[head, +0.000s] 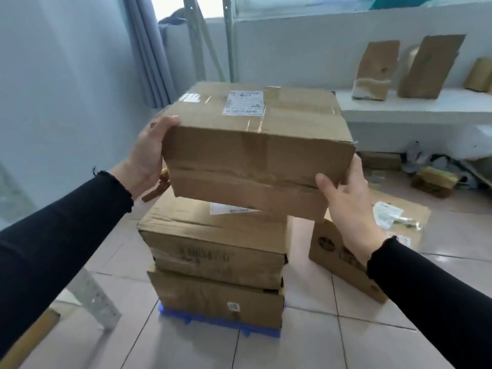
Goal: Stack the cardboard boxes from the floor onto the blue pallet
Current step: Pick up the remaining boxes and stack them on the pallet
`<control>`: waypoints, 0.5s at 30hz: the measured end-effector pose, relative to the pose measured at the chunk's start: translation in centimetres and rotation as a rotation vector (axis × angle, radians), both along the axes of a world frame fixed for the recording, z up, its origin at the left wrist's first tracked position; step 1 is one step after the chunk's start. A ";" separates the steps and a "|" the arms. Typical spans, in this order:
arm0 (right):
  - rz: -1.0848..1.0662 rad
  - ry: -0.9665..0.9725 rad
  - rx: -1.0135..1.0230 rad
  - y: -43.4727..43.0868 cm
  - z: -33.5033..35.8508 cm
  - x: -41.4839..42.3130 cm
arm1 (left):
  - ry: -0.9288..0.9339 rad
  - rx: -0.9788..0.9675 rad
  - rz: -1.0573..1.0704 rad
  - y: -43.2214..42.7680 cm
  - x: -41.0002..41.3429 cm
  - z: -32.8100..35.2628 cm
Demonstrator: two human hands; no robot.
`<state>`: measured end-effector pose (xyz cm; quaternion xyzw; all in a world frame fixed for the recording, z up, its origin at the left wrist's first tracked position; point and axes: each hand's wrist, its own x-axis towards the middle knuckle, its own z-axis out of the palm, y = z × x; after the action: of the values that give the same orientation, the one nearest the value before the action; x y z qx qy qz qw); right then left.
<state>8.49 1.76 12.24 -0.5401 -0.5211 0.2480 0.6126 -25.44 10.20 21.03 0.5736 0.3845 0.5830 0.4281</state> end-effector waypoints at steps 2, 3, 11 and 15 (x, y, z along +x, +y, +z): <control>0.062 0.015 -0.005 -0.5 -1.0 -2.3 | 0.008 -0.018 0.035 -0.7 -2.5 -0.7; 0.097 0.026 -0.013 -0.8 -1.4 -3.2 | 0.023 -0.024 0.055 -1.1 -3.5 -1.0; 0.161 0.026 -0.036 -1.1 -2.7 -6.6 | 0.030 -0.079 0.113 -1.8 -7.1 -3.4; 0.143 -0.021 -0.038 -1.4 -3.1 -6.5 | 0.020 -0.094 0.080 -1.9 -7.3 -4.0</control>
<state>2.04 0.35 9.16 -0.5155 -0.5601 0.2954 0.5773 -32.71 8.28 17.05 0.5429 0.4381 0.5753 0.4270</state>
